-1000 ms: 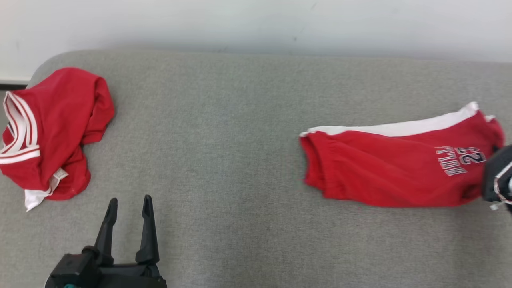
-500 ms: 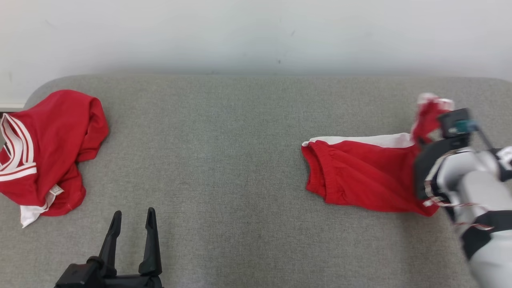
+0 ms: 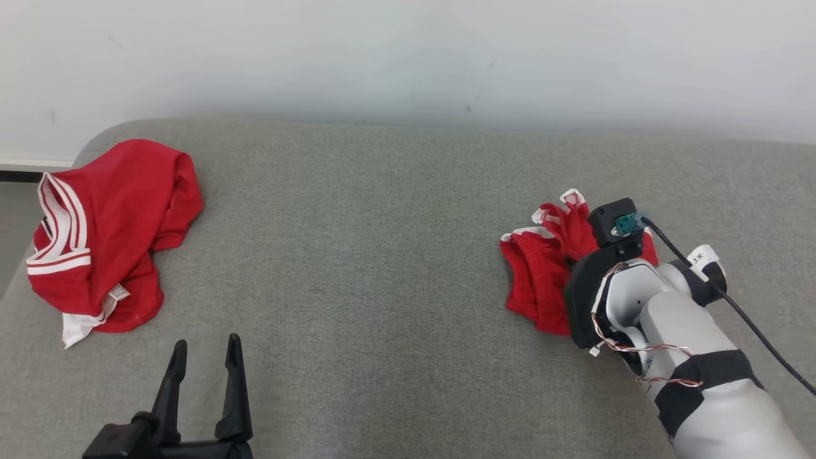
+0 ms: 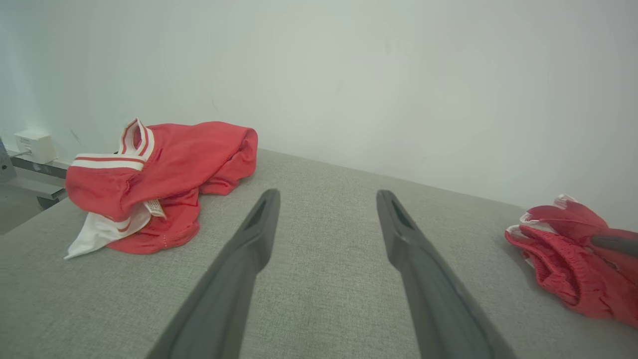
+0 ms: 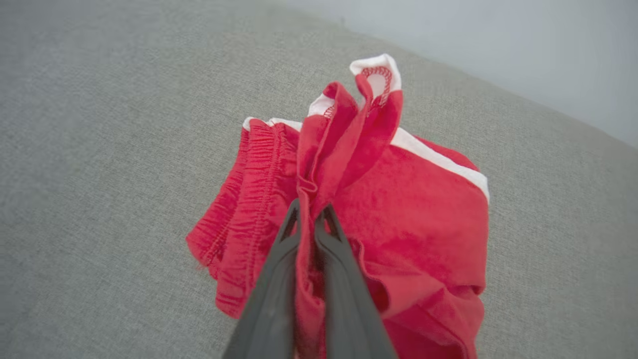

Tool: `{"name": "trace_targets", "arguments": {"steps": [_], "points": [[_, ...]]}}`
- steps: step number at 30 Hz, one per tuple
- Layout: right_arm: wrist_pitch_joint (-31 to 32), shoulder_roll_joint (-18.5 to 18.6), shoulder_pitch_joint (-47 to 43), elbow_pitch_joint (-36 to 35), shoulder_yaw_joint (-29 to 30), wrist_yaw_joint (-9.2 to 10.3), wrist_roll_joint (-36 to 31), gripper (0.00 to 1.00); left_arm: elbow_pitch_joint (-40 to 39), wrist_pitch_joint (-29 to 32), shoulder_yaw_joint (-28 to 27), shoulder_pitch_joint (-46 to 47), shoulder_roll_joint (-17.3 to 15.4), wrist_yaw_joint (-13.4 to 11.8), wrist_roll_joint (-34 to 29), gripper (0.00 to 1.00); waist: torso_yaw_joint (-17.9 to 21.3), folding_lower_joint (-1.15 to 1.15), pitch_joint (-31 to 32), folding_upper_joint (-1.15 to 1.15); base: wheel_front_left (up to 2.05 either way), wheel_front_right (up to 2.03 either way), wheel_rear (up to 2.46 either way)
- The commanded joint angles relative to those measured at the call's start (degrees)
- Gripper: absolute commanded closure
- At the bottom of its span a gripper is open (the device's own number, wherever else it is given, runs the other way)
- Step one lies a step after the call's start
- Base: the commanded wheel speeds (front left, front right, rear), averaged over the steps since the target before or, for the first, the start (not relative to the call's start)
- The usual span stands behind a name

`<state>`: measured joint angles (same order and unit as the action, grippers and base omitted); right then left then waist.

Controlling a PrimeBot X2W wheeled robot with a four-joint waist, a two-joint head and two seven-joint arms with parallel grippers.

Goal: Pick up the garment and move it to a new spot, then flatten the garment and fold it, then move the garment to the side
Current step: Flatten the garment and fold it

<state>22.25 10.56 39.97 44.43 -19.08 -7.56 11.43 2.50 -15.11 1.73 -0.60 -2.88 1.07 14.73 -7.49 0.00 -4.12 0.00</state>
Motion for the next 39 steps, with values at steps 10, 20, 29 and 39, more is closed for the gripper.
{"name": "trace_targets", "arguments": {"steps": [10, 20, 29, 39], "points": [[-3.06, -3.42, 0.67, 2.74, -0.03, 0.15, 2.22, 0.00, 0.48, -0.06, -0.35, -1.64, -0.01, -0.01, 0.33, 0.00, -1.28, 0.00, 1.02, 0.00, 0.00, 0.00, 0.00], [-8.82, 1.49, -0.72, -0.55, 4.61, 0.15, 8.85, 0.00, 0.49, -0.06, -0.17, -2.97, -0.01, -0.14, 0.58, 0.00, 0.49, 0.00, 2.67, 0.00, 0.00, 0.00, 0.00], [-14.57, 6.09, -5.27, 6.10, 9.98, 0.15, -0.88, 1.00, 0.71, -0.06, 1.11, -1.93, -0.02, 0.30, 0.31, 0.00, 0.29, 0.00, 2.18, 0.00, 0.00, 0.00, 0.00], [-13.72, -3.34, -4.92, 9.25, -2.88, 0.15, -0.22, 1.00, 1.17, -0.06, 0.07, -1.04, -0.02, 0.55, -0.37, 0.00, 0.85, 0.00, 1.82, 0.00, 0.00, 0.00, 0.00]]}}
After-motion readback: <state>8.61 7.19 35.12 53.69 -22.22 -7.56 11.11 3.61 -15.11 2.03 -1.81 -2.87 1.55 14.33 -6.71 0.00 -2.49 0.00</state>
